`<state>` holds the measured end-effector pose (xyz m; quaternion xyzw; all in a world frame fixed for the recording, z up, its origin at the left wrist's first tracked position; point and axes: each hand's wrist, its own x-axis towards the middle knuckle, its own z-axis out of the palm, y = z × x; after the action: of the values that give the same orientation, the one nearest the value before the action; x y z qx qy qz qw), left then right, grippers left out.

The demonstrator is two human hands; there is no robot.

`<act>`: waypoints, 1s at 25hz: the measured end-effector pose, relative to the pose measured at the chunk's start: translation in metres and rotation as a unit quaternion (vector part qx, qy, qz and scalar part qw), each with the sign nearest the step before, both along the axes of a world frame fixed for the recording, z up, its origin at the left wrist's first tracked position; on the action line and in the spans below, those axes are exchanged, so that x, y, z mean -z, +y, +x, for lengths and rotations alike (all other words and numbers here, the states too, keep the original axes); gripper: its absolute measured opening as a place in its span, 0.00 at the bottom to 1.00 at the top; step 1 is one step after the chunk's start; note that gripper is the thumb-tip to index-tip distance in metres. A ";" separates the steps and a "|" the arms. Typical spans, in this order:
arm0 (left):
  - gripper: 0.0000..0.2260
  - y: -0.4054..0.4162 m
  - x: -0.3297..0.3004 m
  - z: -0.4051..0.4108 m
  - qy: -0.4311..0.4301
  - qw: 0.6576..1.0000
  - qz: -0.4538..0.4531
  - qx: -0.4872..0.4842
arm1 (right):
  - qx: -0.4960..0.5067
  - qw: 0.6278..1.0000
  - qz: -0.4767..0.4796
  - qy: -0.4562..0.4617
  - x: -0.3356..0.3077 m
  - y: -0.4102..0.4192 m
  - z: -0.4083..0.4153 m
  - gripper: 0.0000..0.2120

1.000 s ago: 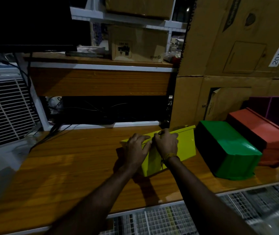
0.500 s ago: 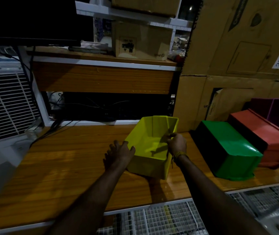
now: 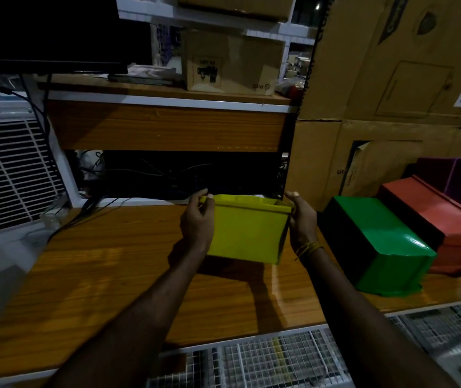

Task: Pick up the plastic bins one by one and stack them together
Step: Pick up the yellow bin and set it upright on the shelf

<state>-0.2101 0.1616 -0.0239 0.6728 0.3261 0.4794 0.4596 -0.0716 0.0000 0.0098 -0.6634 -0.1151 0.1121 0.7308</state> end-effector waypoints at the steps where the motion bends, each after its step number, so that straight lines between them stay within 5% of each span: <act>1: 0.13 -0.002 -0.005 0.002 -0.026 1.000 -0.002 -0.001 | -0.008 0.999 0.040 0.007 -0.006 -0.002 -0.002 0.17; 5: 0.19 0.000 -0.010 0.008 -0.077 0.997 -0.001 0.012 | -0.035 0.993 0.110 0.014 -0.009 -0.007 0.007 0.11; 11: 0.14 0.003 0.000 0.001 -0.036 0.999 0.003 -0.016 | -0.043 0.997 0.056 0.019 0.012 -0.009 0.010 0.17; 17: 0.08 0.025 0.045 -0.021 0.160 0.985 0.051 -0.032 | -0.081 0.994 -0.064 0.023 0.063 -0.007 0.005 0.19; 22: 0.10 0.024 0.063 -0.033 0.403 0.911 0.083 -0.032 | -0.131 0.983 -0.131 -0.002 0.100 0.004 -0.004 0.18; 25: 0.11 0.011 0.073 -0.030 0.446 0.890 0.094 -0.013 | -0.152 0.974 -0.156 -0.056 0.104 0.012 -0.012 0.18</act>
<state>-0.2405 0.1724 -0.0967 0.8513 0.4594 0.1629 0.1941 -0.0838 0.0122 -0.0943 -0.7494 -0.2364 0.2005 0.5851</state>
